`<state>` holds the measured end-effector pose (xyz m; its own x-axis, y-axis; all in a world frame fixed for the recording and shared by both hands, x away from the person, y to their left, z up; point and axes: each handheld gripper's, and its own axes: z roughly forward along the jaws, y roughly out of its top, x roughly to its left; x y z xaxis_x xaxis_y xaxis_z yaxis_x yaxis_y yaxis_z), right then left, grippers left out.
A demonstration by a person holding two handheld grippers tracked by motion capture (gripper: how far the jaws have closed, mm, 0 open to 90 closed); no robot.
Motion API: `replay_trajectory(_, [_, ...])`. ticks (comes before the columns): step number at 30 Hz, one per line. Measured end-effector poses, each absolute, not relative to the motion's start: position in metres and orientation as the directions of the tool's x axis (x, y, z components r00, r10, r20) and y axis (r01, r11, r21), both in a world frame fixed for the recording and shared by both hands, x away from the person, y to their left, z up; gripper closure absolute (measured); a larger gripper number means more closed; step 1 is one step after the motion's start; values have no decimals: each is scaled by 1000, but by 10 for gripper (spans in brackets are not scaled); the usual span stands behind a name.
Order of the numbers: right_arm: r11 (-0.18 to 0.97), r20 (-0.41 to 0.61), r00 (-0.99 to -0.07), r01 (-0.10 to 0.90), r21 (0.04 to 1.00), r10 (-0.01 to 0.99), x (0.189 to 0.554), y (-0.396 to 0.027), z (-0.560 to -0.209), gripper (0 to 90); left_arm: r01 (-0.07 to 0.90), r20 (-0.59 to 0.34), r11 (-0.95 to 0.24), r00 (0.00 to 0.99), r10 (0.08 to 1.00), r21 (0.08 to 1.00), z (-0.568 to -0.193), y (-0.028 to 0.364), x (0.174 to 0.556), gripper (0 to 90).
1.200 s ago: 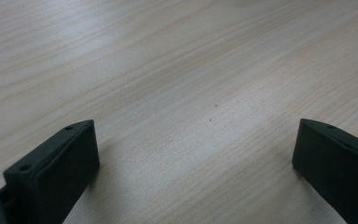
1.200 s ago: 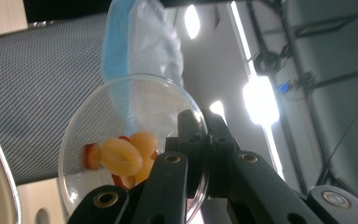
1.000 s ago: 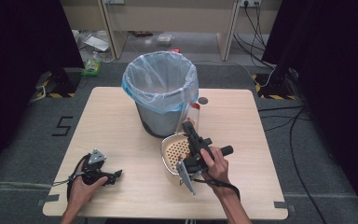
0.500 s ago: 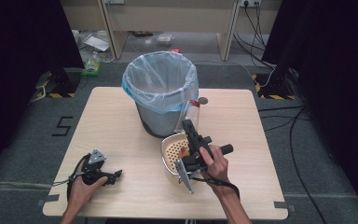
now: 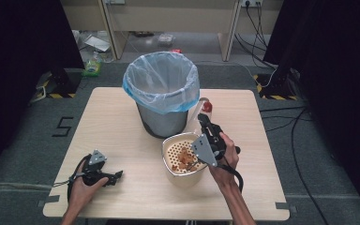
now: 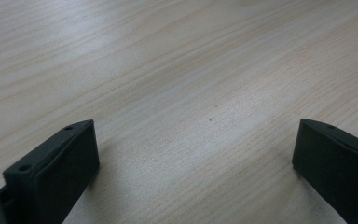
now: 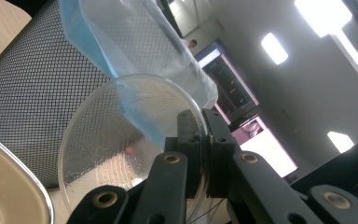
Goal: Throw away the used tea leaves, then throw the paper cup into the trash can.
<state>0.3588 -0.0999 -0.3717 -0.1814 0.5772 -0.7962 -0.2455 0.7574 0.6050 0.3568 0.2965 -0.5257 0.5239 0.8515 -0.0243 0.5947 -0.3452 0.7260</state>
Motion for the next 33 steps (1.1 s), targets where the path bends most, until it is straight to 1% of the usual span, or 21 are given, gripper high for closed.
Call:
replay_trajectory(2, [749, -784, -197, -232, 621, 589, 361, -102, -371, 872, 595, -25, -345, 523, 852, 726, -526, 296, 357, 0])
replay_trajectory(4, [719, -749, -230, -211, 662, 622, 366, -106, -371, 871, 596, -25, -344, 522, 853, 725, -526, 296, 357, 0])
replay_trajectory(5, [677, -697, -270, -179, 714, 664, 372, -111, -372, 871, 597, -25, -343, 521, 853, 725, -526, 296, 357, 0])
replay_trajectory(6, [677, -697, -270, -179, 714, 664, 372, -111, -372, 871, 597, -25, -343, 520, 854, 725, -526, 296, 357, 0])
replay_trajectory(8, [648, -657, -302, -144, 748, 691, 377, -115, -373, 870, 597, -25, -343, 520, 854, 725, -526, 296, 357, 0])
replay_trajectory(11, [575, -568, -341, -92, 813, 749, 386, -124, -374, 869, 598, -24, -343, 519, 855, 725, -526, 296, 357, 0])
replay_trajectory(16, [480, -452, -382, -24, 877, 806, 394, -134, -372, 869, 597, -23, -344, 520, 854, 725, -526, 296, 357, 0])
replay_trajectory(22, [416, -389, -387, -16, 909, 836, 399, -142, -362, 867, 598, -23, -344, 520, 854, 724, -526, 296, 357, 0])
replay_trajectory(33, [391, -372, -371, -26, 920, 851, 418, -147, -326, 865, 596, -22, -344, 519, 854, 725, -526, 296, 357, 0])
